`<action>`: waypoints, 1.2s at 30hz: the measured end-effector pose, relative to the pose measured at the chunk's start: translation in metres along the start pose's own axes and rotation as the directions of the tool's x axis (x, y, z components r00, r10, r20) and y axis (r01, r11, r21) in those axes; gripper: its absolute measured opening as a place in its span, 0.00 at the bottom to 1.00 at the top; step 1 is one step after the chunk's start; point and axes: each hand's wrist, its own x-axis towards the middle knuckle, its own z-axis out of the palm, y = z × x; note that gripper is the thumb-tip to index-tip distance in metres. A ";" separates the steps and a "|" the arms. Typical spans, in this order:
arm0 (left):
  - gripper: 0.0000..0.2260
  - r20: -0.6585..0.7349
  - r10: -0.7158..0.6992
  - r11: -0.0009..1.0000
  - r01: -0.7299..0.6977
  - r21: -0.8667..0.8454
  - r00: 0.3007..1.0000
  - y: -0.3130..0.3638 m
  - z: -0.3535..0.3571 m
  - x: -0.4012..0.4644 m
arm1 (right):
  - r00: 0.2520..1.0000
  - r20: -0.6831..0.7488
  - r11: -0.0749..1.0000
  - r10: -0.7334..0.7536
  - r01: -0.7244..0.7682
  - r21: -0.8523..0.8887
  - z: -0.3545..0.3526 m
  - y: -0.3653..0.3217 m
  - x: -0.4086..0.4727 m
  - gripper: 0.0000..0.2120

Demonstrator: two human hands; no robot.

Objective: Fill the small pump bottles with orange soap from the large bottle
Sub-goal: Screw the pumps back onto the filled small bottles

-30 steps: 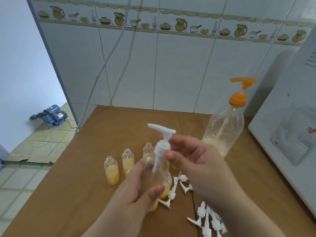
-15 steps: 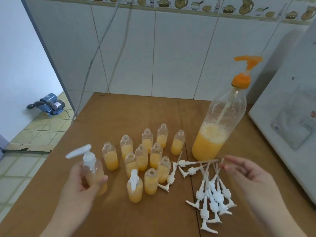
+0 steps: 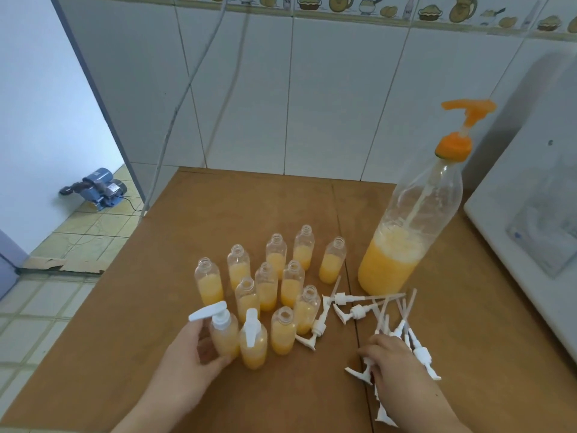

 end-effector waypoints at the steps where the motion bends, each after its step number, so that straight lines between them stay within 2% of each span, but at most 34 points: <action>1: 0.28 -0.018 0.011 1.000 -0.011 0.029 1.000 -0.005 -0.004 -0.001 | 1.000 0.003 0.999 0.024 -0.023 -0.023 0.003 0.000 0.003 0.28; 5: 0.21 -0.261 0.012 0.999 0.002 0.053 0.965 -0.020 -0.024 0.007 | 0.999 0.035 0.999 -0.029 0.030 -0.024 0.009 -0.001 0.006 0.29; 7: 0.18 -0.319 -0.002 1.000 0.006 0.011 0.948 -0.021 -0.031 0.019 | 0.998 0.041 0.998 -0.054 0.055 -0.028 0.009 -0.001 0.007 0.28; 9: 0.17 -0.306 -0.035 0.999 0.022 -0.044 0.951 -0.017 -0.033 0.032 | 0.997 0.035 0.997 -0.070 0.071 -0.021 0.006 -0.003 0.010 0.27; 13: 0.26 -0.185 -0.064 0.984 0.032 -0.174 0.981 -0.003 -0.029 0.049 | 0.993 0.001 0.990 -0.120 0.120 -0.077 0.004 -0.003 0.013 0.26; 17: 0.24 -0.145 -0.069 0.976 0.037 -0.213 0.987 0.001 -0.025 0.058 | 0.971 -0.167 0.983 -0.173 0.180 0.030 -0.004 -0.002 0.011 0.23; 20: 0.18 -0.124 -0.105 0.969 0.074 -0.236 0.987 0.002 -0.024 0.064 | 0.969 -0.238 0.962 -0.065 0.124 0.242 -0.020 -0.007 0.004 0.25; 23: 0.17 -0.097 -0.069 0.978 0.048 -0.201 0.993 0.005 -0.023 0.069 | 0.948 -0.304 0.894 0.097 0.052 0.446 -0.036 -0.015 -0.005 0.30; 26: 0.12 -0.116 -0.030 0.986 0.010 -0.167 0.993 0.007 -0.019 0.072 | 0.892 -0.396 0.853 0.219 0.022 0.522 -0.052 -0.026 -0.011 0.35; 29: 0.11 -0.177 -0.024 0.984 -0.009 -0.180 0.984 0.004 -0.016 0.069 | 0.852 -0.460 0.835 0.249 0.051 0.548 -0.066 -0.034 -0.016 0.32; 32: 0.14 -0.318 -0.045 0.976 -0.026 -0.217 0.947 0.007 -0.018 0.059 | 0.796 -0.522 0.787 0.307 0.096 0.610 -0.081 -0.040 -0.019 0.27; 34: 0.14 -0.401 -0.023 0.964 -0.085 -0.250 0.916 0.018 -0.024 0.048 | 0.739 -0.544 0.682 0.398 0.158 0.714 -0.093 -0.046 -0.022 0.25; 36: 0.13 -0.437 0.024 0.952 -0.155 -0.265 0.899 0.034 -0.031 0.037 | 0.671 -0.514 0.518 0.534 0.220 0.827 -0.109 -0.053 -0.023 0.21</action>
